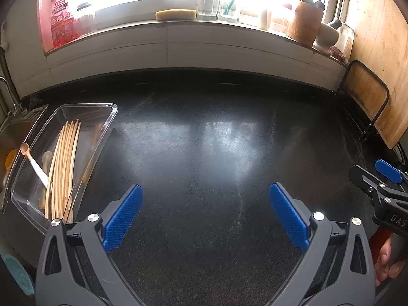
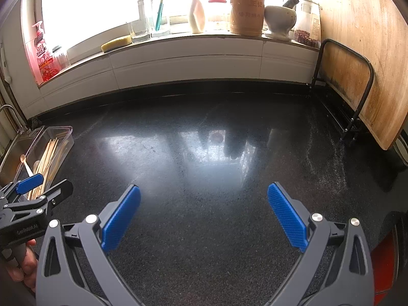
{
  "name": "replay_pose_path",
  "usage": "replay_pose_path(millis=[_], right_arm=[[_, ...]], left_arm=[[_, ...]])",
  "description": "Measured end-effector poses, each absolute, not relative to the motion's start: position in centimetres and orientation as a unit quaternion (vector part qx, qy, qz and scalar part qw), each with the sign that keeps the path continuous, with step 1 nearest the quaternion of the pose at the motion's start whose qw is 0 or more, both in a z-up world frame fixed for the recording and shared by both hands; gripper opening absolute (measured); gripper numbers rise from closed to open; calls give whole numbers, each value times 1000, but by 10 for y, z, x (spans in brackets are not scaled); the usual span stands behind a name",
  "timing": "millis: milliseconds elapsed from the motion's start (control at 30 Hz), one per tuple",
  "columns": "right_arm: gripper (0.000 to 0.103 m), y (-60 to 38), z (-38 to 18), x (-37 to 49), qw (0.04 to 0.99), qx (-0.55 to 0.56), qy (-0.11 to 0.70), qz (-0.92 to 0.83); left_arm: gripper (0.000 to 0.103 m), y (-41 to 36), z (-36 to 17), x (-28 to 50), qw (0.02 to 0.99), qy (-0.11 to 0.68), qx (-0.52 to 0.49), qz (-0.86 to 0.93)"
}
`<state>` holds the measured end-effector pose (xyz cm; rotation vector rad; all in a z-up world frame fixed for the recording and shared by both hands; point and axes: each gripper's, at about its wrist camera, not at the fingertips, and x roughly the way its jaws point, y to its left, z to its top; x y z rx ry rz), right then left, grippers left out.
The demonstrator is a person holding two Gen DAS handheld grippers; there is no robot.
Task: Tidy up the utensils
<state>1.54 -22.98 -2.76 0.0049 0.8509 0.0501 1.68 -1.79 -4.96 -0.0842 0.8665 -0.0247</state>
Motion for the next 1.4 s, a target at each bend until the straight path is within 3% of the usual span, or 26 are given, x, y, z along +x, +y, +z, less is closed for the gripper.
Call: replay_pose_path(millis=[1400], right_arm=[[97,-237,-27,15,912,2,410,23]], left_arm=[[97,-33,-46,12,906,418,-41,-50]])
